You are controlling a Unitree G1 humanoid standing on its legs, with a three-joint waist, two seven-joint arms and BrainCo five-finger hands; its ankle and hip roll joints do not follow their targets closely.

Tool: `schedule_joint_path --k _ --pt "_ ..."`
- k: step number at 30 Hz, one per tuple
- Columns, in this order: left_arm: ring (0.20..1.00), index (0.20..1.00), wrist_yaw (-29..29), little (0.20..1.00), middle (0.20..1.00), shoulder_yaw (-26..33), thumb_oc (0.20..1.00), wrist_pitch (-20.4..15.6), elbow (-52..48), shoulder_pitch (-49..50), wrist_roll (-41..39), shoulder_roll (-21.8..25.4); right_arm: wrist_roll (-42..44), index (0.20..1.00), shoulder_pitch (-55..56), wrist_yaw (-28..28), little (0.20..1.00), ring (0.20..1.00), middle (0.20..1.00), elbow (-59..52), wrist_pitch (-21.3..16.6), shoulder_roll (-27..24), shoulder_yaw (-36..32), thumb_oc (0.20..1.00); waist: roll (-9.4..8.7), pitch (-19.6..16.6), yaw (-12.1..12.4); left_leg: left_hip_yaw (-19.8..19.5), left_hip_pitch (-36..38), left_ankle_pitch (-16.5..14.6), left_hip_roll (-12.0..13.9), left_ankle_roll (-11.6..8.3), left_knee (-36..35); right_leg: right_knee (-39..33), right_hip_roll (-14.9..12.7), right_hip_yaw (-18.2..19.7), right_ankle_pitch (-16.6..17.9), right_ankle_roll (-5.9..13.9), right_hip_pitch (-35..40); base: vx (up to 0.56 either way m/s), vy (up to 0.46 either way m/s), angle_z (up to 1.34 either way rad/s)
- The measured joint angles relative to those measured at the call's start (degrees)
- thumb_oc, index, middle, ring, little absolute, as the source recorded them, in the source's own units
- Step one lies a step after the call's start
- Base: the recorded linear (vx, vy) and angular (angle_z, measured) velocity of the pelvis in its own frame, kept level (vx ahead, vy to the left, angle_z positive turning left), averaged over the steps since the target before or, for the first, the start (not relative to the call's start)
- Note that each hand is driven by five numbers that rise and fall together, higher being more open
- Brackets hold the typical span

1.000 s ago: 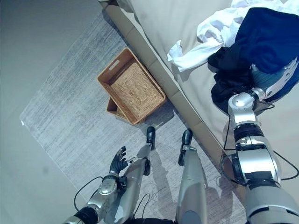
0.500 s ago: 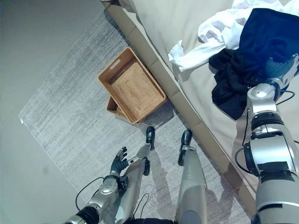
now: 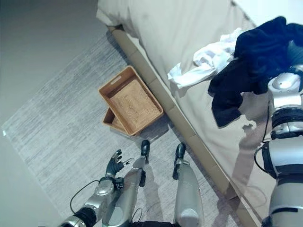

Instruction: Pick up clothes into the bucket

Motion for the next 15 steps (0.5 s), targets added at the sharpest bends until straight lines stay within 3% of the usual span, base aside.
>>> schedule_joint_path --k 6,10,15 --pt "1.0 1.0 -1.6 1.0 1.0 2.8 1.0 0.4 -0.7 0.8 0.0 2.0 0.0 0.2 -3.6 0.8 0.2 0.2 0.2 -4.8 -0.3 -3.5 0.0 0.2 -1.94 -1.4 -1.5 3.1 7.9 -0.6 0.5 0.68 -2.8 -8.6 1.4 2.5 4.0 0.92 9.4 0.07 0.053 -0.29" --pt "1.0 1.0 -3.0 1.0 1.0 4.5 1.0 0.8 -4.4 2.0 0.0 2.9 0.1 0.2 -4.0 1.0 0.2 0.2 0.2 -9.9 -1.3 -6.4 -0.2 0.2 -2.8 -6.0 -3.2 4.3 11.6 -0.7 0.6 0.66 -5.0 -14.2 1.9 3.0 6.4 1.07 14.1 0.06 0.035 -0.14" --pt "1.0 1.0 -5.2 1.0 1.0 3.7 1.0 0.5 -19.1 4.1 0.5 7.4 0.1 0.2 -5.0 1.7 0.2 0.2 0.2 -12.8 -2.0 -7.2 0.4 0.2 -3.02 -9.8 -2.9 5.9 17.0 -0.8 1.0 0.57 -7.8 -19.4 2.7 4.0 7.9 1.23 20.1 0.06 0.014 -0.13"
